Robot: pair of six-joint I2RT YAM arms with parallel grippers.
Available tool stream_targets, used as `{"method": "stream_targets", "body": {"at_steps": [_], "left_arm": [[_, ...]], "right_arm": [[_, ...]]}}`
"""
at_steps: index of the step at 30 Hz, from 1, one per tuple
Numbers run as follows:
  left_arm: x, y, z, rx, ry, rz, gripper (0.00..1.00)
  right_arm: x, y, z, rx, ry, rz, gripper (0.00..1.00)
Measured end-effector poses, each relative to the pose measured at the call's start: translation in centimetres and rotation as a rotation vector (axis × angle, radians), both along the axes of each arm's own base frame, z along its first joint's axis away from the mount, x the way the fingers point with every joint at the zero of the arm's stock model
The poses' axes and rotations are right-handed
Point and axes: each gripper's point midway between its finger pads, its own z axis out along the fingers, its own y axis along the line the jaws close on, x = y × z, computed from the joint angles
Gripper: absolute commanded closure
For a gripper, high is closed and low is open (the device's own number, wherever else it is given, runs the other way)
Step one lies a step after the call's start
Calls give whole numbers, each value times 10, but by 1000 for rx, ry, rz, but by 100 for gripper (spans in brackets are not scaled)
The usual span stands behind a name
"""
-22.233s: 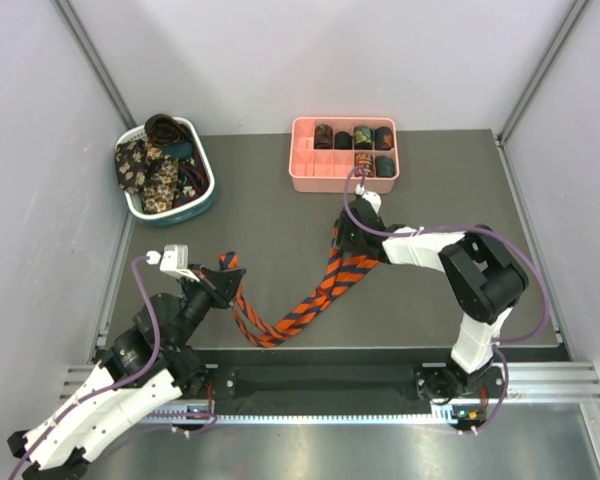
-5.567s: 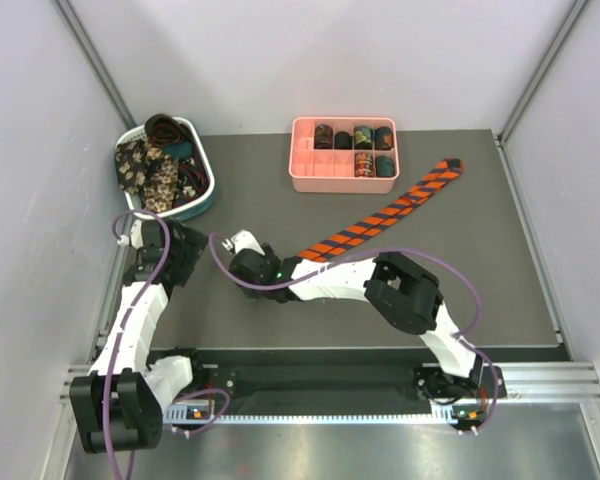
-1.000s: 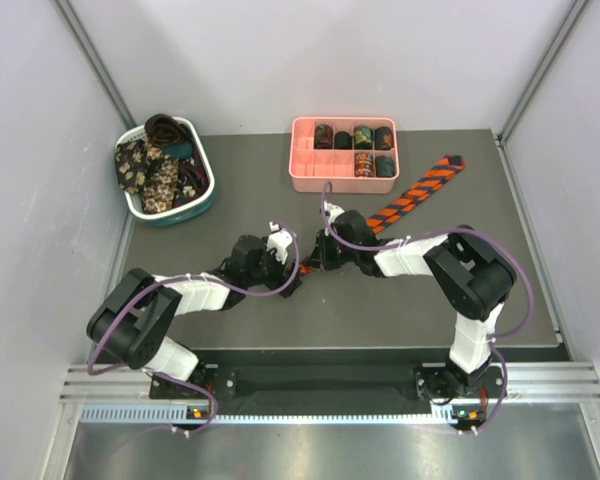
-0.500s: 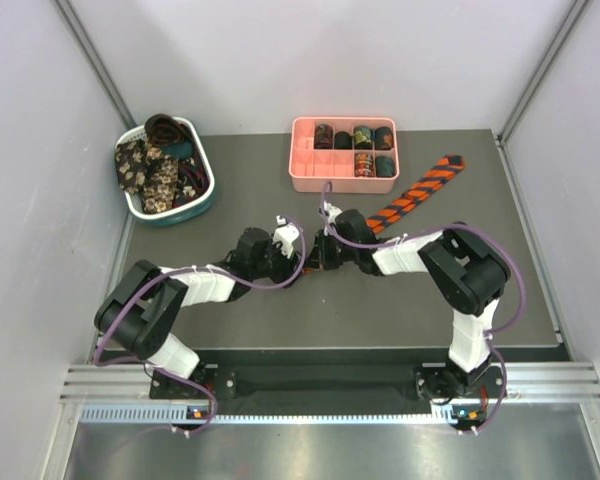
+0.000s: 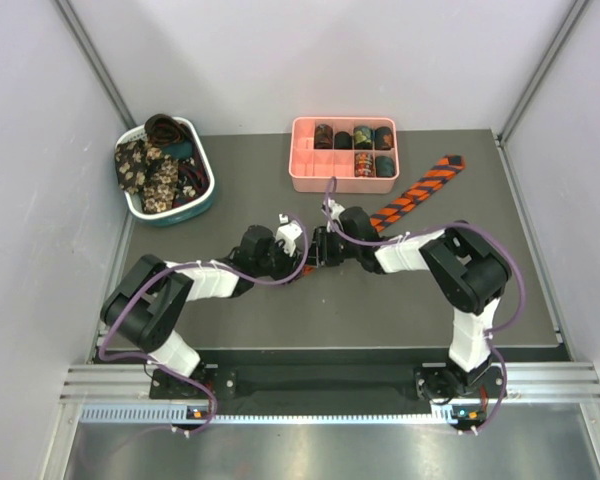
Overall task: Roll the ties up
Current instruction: Roll the tie
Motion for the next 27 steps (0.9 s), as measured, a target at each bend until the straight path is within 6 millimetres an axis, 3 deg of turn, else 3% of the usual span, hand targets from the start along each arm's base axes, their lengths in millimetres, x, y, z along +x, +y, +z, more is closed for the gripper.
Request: {"method": "stream_targets", "body": {"at_steps": [9, 13, 16, 20, 27], "left_arm": [[1, -2, 0, -3, 6, 0, 64], [1, -2, 0, -3, 6, 0, 65], [1, -2, 0, -3, 7, -1, 65], [0, -2, 0, -4, 11, -4, 64], [-1, -4, 1, -8, 13, -15, 55]], "right_arm": [[9, -10, 4, -41, -48, -34, 63], [13, -14, 4, -63, -68, -49, 76], [14, -16, 4, -71, -74, -54, 76], [12, -19, 1, -88, -70, -52, 87], [10, -21, -3, -107, -60, -46, 90]]}}
